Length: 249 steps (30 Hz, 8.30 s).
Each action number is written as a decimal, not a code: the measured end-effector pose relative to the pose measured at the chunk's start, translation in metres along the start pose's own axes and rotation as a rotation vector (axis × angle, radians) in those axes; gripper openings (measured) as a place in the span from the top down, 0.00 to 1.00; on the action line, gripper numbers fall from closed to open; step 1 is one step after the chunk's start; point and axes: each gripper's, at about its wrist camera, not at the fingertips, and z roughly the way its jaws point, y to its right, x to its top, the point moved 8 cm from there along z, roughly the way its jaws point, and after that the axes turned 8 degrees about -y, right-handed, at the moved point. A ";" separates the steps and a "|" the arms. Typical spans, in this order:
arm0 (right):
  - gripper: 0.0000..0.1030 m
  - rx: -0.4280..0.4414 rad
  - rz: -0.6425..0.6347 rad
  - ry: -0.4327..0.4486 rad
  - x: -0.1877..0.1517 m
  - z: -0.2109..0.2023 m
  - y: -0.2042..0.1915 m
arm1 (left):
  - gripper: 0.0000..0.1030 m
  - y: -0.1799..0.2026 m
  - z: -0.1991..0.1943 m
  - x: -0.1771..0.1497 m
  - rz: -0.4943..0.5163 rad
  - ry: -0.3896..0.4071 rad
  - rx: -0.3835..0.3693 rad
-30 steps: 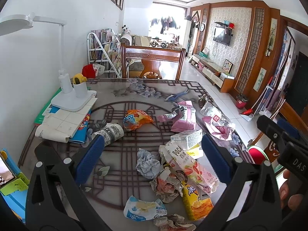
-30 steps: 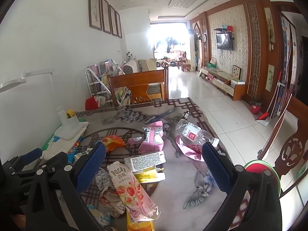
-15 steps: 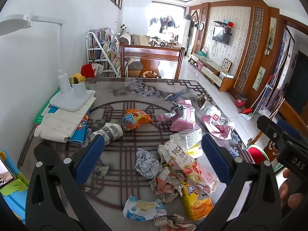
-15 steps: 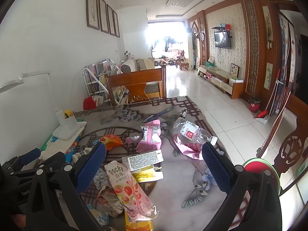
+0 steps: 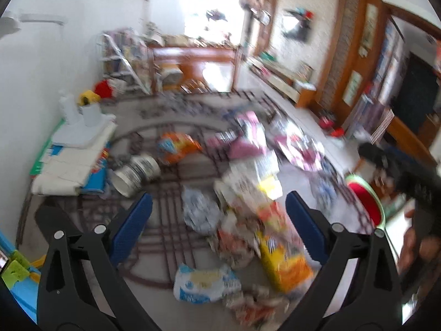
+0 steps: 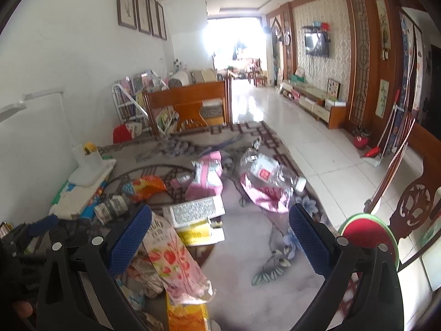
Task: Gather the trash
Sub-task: 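Grasp the blue-white wrapper with the left tool while the right tool grasps the Pocky box, then carry both items to the red bin and open both tools to drop them, then grasp the crumpled paper with the left tool while the right tool reaches the yellow carton, then lift the yellow iced-tea carton with the right tool, holding the paper in the left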
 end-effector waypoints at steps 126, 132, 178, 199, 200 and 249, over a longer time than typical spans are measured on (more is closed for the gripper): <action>0.30 0.117 0.240 -0.302 -0.048 0.032 0.191 | 0.25 0.128 0.070 0.005 -0.113 -0.134 -0.068; 0.30 0.136 0.200 -0.335 -0.069 0.037 0.135 | 0.25 0.024 0.087 -0.024 -0.286 -0.234 0.049; 0.23 0.232 -0.185 -0.681 -0.137 0.140 -0.063 | 0.57 -0.030 0.078 -0.028 -0.389 -0.204 -0.096; 0.40 0.261 -0.214 -0.564 -0.114 0.115 -0.048 | 0.57 -0.017 0.070 -0.018 -0.371 -0.171 -0.102; 0.40 0.264 -0.202 -0.554 -0.111 0.113 -0.045 | 0.57 -0.014 0.070 -0.017 -0.364 -0.171 -0.106; 0.39 0.236 0.050 -0.323 -0.046 0.050 0.043 | 0.57 0.049 0.065 0.004 -0.211 -0.160 -0.167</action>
